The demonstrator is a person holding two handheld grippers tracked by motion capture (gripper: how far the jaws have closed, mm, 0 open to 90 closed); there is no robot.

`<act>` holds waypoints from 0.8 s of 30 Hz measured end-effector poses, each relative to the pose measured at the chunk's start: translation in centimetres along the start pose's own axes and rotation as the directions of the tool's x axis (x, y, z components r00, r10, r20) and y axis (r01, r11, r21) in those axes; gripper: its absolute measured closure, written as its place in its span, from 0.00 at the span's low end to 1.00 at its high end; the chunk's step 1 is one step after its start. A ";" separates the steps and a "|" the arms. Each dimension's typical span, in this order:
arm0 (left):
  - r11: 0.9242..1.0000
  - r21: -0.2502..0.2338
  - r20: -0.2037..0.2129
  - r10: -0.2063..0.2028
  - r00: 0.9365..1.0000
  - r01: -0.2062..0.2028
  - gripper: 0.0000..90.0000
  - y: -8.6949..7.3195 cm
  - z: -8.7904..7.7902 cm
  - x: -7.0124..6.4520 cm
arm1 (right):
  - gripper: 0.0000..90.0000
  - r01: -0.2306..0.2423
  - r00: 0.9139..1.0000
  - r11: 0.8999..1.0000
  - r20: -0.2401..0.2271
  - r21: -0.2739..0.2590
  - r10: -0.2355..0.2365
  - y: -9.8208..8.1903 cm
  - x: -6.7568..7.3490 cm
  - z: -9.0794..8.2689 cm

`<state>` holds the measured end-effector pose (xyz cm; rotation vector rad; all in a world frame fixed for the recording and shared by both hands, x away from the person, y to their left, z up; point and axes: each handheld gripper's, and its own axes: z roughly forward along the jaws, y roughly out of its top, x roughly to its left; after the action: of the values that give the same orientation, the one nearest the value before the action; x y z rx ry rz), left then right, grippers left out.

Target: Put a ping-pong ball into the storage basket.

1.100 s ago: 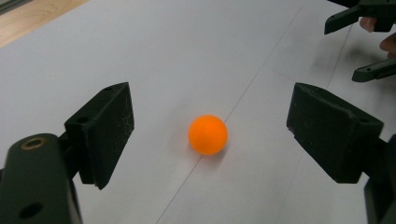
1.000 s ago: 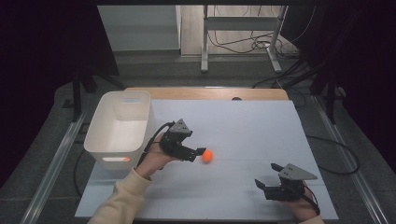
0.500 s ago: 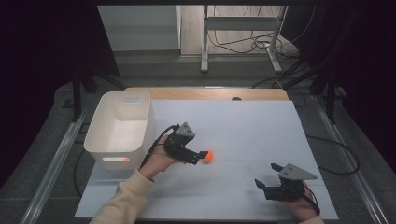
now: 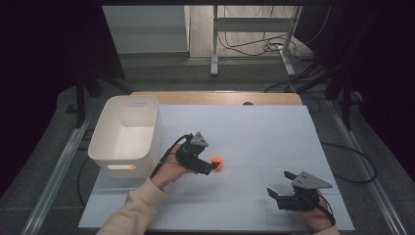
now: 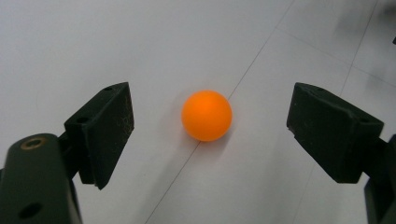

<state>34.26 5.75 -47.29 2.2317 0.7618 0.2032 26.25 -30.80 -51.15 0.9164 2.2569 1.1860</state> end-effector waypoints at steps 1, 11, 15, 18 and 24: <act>1.000 0.003 0.001 -0.001 1.000 0.001 0.18 0.0 0.1 0.0 | 0.14 0.001 1.000 1.000 0.000 0.001 -0.001 0.0 0.0 0.0; 0.999 0.033 0.000 0.006 1.000 -0.006 0.18 -0.2 1.4 -0.2 | 0.14 0.003 1.000 1.000 0.003 0.003 -0.003 0.0 0.0 0.1; 0.999 0.040 0.001 0.006 1.000 -0.006 0.18 -0.2 1.7 -0.3 | 0.14 0.004 1.000 1.000 0.004 0.005 -0.004 0.0 0.1 0.1; 0.999 0.043 0.001 0.004 1.000 -0.004 0.18 -0.2 2.0 -0.3 | 0.14 0.003 1.000 1.000 0.005 0.006 -0.003 0.0 0.0 0.1; 0.998 0.059 0.007 0.010 1.000 -0.011 0.18 -0.1 2.9 -0.5 | 0.14 0.003 1.000 1.000 0.002 0.004 -0.003 0.0 0.0 0.1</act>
<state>34.85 3.75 -49.35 2.2918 0.7620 0.1803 26.26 -30.73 -51.21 0.9142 2.2594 1.1795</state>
